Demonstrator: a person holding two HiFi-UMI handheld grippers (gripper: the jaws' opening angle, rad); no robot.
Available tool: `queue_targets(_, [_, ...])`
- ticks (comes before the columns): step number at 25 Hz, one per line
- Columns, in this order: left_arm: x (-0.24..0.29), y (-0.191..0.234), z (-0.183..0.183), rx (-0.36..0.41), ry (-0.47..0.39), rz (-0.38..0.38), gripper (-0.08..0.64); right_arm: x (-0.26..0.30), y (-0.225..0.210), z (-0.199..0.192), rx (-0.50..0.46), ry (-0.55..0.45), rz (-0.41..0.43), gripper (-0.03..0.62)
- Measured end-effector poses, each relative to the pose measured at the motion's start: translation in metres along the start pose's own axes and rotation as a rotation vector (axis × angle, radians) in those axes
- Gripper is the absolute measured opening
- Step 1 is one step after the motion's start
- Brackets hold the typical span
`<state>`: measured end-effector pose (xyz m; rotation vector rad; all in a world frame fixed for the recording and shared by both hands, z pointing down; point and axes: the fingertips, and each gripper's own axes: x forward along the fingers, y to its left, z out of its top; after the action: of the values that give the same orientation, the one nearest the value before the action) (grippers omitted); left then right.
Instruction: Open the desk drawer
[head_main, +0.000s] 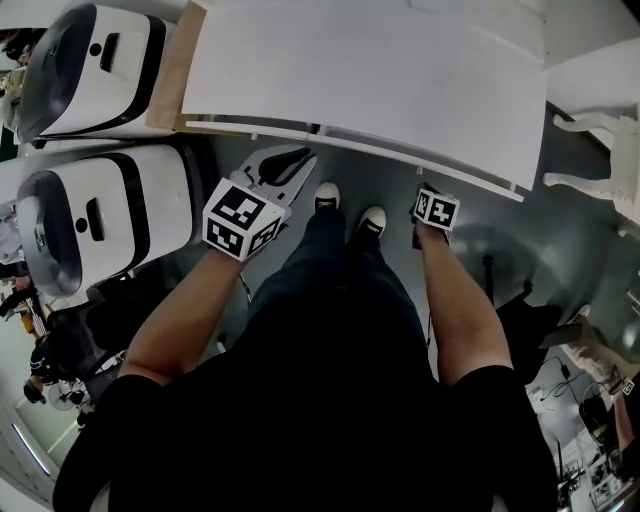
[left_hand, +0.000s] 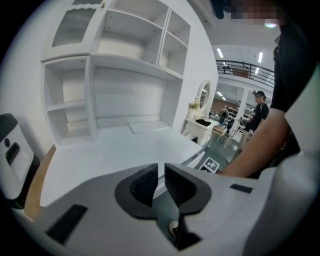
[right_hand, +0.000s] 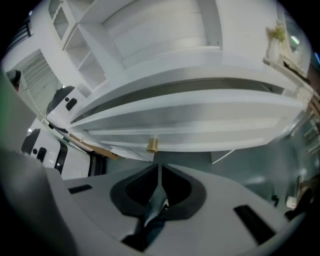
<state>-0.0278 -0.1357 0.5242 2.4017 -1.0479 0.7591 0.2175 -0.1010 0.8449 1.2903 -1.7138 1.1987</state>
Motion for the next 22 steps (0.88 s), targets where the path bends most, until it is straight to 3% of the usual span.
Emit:
queue_targets(3, [-0.009,0.005,-0.005,-0.009,0.002,0.018,0.046,-0.003,0.001,0.0,0.025,-0.034,0.03,0.08])
queue_targets(7, [-0.013,0.013,-0.019,-0.041,0.024,0.033,0.046,0.001,0.012,0.01,-0.012,-0.046,0.049,0.107])
queue_targets(18, [-0.002,0.015,-0.024,-0.064,0.032,0.014,0.046,0.019,0.019,0.026,-0.018,-0.03,0.08,0.12])
queue_targets(22, [-0.007,0.024,-0.031,-0.078,0.045,0.028,0.046,0.026,0.017,0.033,0.0,-0.017,0.055,0.103])
